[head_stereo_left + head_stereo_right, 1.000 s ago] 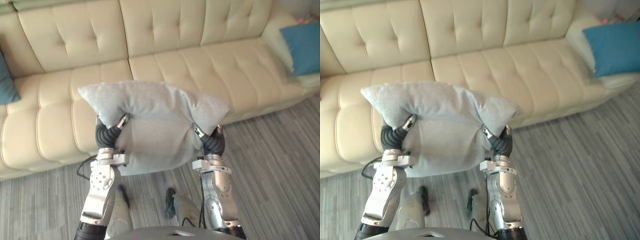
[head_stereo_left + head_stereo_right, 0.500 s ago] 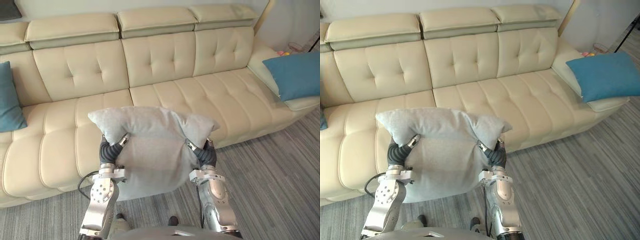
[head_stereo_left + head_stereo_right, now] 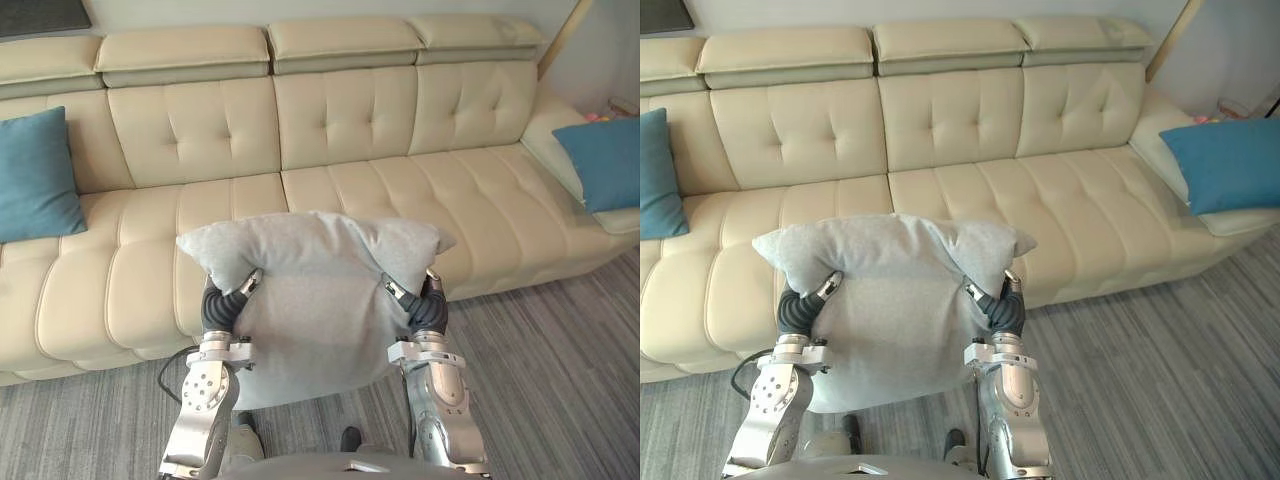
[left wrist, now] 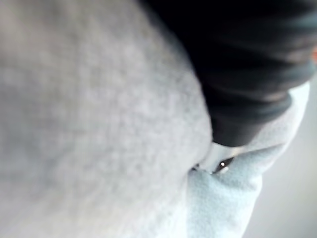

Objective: Pick up cushions and gather them together orderly.

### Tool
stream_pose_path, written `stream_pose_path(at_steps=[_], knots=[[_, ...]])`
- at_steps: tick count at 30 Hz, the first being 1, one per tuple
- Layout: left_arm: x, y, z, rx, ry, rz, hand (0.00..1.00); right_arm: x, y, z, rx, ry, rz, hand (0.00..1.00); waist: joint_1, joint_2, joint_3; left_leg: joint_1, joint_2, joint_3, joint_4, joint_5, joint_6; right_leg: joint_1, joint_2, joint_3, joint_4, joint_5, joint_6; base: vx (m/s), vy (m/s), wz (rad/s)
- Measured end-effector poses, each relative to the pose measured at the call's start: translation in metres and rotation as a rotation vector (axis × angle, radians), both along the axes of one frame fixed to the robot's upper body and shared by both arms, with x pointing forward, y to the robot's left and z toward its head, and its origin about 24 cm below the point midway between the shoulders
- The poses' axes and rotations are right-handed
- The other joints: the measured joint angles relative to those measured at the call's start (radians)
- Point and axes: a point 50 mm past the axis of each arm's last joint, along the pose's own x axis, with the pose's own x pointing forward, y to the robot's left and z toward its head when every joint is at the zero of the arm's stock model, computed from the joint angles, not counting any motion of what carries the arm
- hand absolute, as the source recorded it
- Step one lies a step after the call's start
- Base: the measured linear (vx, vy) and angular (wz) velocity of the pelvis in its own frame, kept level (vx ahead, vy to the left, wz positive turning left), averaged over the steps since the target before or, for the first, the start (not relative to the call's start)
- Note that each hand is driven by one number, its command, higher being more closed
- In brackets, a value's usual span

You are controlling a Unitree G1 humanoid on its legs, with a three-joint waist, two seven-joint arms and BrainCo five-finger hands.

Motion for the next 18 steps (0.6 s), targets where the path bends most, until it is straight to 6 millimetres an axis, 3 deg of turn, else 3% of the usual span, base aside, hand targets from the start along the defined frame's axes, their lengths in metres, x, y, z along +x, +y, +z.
stream_pose_path(at_steps=[4,7,11,12,13,14,15,16,18], knots=[[-0.005,0.001,-0.004,-0.001,0.019,-0.002,1.0,0.0,0.001,-0.004,-0.002,0.021,0.005,1.0,0.002,-0.003,-0.001,0.002,0.008,0.044,0.03,-0.019,0.005,-0.04,-0.006,0.046,0.033,0.002,0.002,0.04,0.031,-0.41],[-0.006,0.001,-0.011,0.004,0.048,-0.014,1.0,0.002,0.0,-0.018,-0.027,0.08,0.008,1.0,-0.017,-0.011,0.005,0.023,-0.008,0.058,0.089,-0.071,0.01,-0.092,-0.045,0.06,0.217,-0.074,0.019,0.13,0.06,-0.2],[-0.006,0.003,-0.019,0.015,0.093,-0.01,1.0,0.002,0.001,-0.033,-0.045,0.143,0.026,1.0,-0.028,-0.022,0.024,0.079,-0.041,0.045,0.127,-0.13,0.031,-0.153,-0.103,0.049,0.478,-0.089,0.004,0.08,0.086,0.03],[-0.006,0.005,-0.019,0.017,0.092,-0.005,1.0,0.003,0.002,-0.032,-0.048,0.136,0.035,1.0,-0.028,-0.025,0.033,0.085,-0.05,0.039,0.136,-0.154,0.049,-0.158,-0.118,0.049,0.509,-0.081,-0.009,0.05,0.109,0.13],[-0.005,0.007,-0.018,0.019,0.088,0.004,1.0,0.008,0.005,-0.031,-0.049,0.127,0.045,1.0,-0.029,-0.022,0.047,0.091,-0.052,0.033,0.133,-0.163,0.066,-0.191,-0.128,0.044,0.557,-0.064,-0.072,0.05,0.127,0.16],[-0.004,0.009,-0.017,0.022,0.082,0.009,1.0,0.012,0.006,-0.031,-0.049,0.129,0.051,1.0,-0.032,-0.008,0.059,0.088,-0.049,0.019,0.133,-0.17,0.076,-0.196,-0.125,0.035,0.543,-0.105,-0.069,0.02,0.07,0.12],[-0.003,0.009,-0.016,0.023,0.077,0.012,1.0,0.013,0.007,-0.031,-0.047,0.127,0.052,1.0,-0.031,-0.01,0.062,0.088,-0.046,0.015,0.133,-0.172,0.078,-0.197,-0.118,0.029,0.525,-0.128,-0.061,0.05,0.041,0.06],[0.002,0.011,-0.012,0.029,0.059,0.022,1.0,0.016,0.008,-0.029,-0.045,0.115,0.055,1.0,-0.016,-0.006,0.068,0.084,-0.029,0.011,0.13,-0.175,0.076,-0.221,-0.081,0.029,0.437,-0.146,-0.055,0.07,0.004,0.03],[0.009,0.012,-0.006,0.052,0.029,0.01,1.0,0.019,0.008,-0.025,-0.047,0.099,0.056,1.0,-0.026,-0.009,0.073,0.081,-0.037,-0.017,0.106,-0.176,0.074,-0.26,-0.06,0.059,0.234,-0.087,0.012,0.14,-0.029,0.39]])
